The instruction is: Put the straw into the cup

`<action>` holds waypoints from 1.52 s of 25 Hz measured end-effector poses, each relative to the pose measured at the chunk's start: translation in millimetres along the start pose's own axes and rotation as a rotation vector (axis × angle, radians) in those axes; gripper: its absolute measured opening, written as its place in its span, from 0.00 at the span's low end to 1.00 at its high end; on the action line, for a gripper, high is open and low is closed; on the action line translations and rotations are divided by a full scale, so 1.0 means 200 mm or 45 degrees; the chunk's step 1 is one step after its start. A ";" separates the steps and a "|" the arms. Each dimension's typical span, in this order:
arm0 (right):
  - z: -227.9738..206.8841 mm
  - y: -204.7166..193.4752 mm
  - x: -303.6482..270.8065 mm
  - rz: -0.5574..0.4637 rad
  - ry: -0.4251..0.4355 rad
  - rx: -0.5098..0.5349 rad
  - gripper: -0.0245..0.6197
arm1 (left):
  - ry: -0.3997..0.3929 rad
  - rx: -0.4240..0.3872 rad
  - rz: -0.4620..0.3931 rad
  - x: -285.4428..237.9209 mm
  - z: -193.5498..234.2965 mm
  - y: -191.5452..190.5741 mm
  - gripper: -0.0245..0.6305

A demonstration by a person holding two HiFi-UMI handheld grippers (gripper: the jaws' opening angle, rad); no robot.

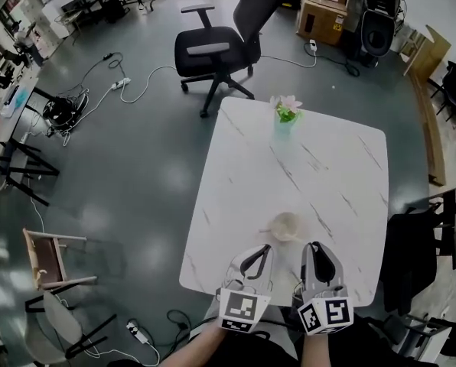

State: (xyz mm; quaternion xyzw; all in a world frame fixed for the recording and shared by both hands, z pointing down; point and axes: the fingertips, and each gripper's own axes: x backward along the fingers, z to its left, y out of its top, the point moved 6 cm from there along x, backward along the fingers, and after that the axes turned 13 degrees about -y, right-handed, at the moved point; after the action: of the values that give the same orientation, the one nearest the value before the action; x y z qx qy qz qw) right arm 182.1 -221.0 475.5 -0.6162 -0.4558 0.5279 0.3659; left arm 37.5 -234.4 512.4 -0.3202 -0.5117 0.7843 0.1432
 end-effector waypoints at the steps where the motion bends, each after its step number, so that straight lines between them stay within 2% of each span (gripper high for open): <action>1: 0.00 -0.01 -0.02 0.010 0.004 0.003 0.11 | 0.000 0.003 0.003 -0.01 0.00 0.00 0.04; 16: -0.06 -0.22 -0.30 0.159 0.036 0.084 0.11 | 0.045 0.084 0.099 -0.12 0.07 -0.17 0.04; 26: -0.03 -0.28 -0.37 0.212 0.049 0.136 0.11 | 0.067 0.119 0.100 -0.14 0.11 -0.19 0.04; 34: -0.04 -0.30 -0.38 0.226 0.011 0.145 0.12 | 0.064 0.119 0.102 -0.14 0.12 -0.19 0.04; 36: -0.03 -0.31 -0.38 0.230 0.011 0.148 0.14 | 0.062 0.115 0.100 -0.13 0.12 -0.18 0.04; 38: -0.03 -0.30 -0.37 0.233 0.013 0.143 0.21 | 0.058 0.108 0.095 -0.13 0.11 -0.17 0.04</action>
State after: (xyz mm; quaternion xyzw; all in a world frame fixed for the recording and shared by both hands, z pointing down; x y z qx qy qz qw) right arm 175.2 -272.3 557.0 -0.6363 -0.3652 0.5809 0.3524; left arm 38.8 -249.2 558.0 -0.3506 -0.4623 0.8026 0.1389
